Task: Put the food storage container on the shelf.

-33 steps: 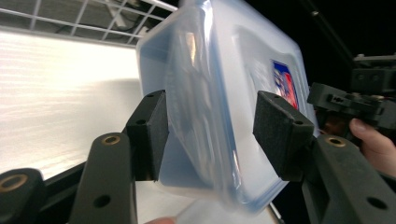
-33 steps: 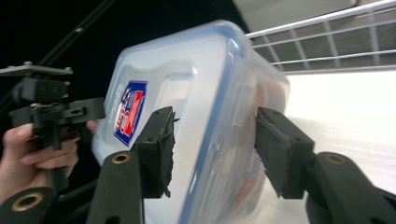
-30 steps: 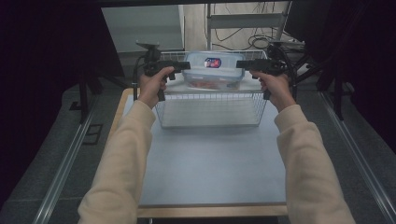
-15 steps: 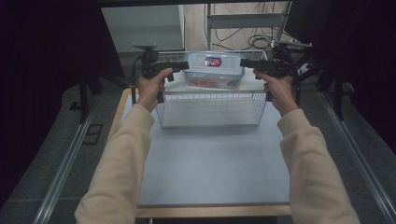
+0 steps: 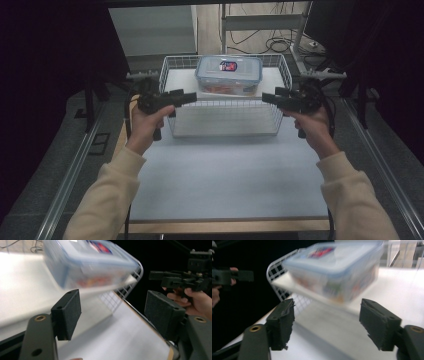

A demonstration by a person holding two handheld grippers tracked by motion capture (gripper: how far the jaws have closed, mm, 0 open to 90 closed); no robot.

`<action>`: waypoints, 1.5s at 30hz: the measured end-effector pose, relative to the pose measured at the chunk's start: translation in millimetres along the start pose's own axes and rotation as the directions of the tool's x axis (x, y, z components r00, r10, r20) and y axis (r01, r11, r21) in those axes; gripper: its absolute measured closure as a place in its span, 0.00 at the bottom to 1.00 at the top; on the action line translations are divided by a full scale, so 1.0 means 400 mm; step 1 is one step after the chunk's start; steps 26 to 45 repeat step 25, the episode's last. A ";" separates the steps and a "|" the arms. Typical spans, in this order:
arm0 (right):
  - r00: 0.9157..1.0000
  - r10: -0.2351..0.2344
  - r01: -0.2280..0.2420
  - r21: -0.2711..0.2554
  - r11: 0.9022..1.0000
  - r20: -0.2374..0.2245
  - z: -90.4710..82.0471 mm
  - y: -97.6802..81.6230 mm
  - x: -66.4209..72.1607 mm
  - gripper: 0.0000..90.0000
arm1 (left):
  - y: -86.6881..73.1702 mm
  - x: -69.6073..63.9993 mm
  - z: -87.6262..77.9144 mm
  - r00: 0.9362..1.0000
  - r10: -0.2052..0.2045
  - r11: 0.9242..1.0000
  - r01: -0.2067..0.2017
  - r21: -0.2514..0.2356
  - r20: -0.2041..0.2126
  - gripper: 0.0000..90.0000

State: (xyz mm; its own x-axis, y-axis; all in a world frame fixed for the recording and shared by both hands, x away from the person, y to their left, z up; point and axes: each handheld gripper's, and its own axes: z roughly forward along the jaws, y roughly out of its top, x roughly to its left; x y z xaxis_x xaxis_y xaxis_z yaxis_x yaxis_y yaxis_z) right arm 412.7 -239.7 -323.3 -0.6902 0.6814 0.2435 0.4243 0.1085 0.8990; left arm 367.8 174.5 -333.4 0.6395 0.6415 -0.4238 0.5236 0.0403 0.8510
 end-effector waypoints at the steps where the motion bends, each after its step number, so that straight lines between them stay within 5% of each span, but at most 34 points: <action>1: 1.000 -0.013 0.013 0.005 1.000 -0.001 -0.009 -0.021 0.007 0.29 | -0.022 -0.006 -0.009 1.000 0.008 1.000 -0.008 0.001 0.008 0.30; 10: 0.997 -0.071 0.072 0.047 0.996 -0.022 -0.059 -0.201 0.047 0.23 | -0.217 -0.038 -0.049 0.997 0.083 0.996 -0.083 0.014 -0.005 0.24; 17: 0.995 -0.084 0.089 0.116 0.989 -0.048 -0.052 -0.345 0.058 0.23 | -0.348 -0.023 -0.025 0.992 0.116 0.988 -0.109 0.112 -0.056 0.23; 25: 0.994 -0.100 0.104 0.095 0.990 -0.042 -0.049 -0.379 0.064 0.17 | -0.380 -0.014 -0.023 0.991 0.109 0.987 -0.100 0.127 -0.073 0.20; 45: 0.994 -0.100 0.104 0.095 0.990 -0.042 -0.049 -0.379 0.064 0.17 | -0.380 -0.014 -0.023 0.991 0.109 0.987 -0.100 0.127 -0.073 0.20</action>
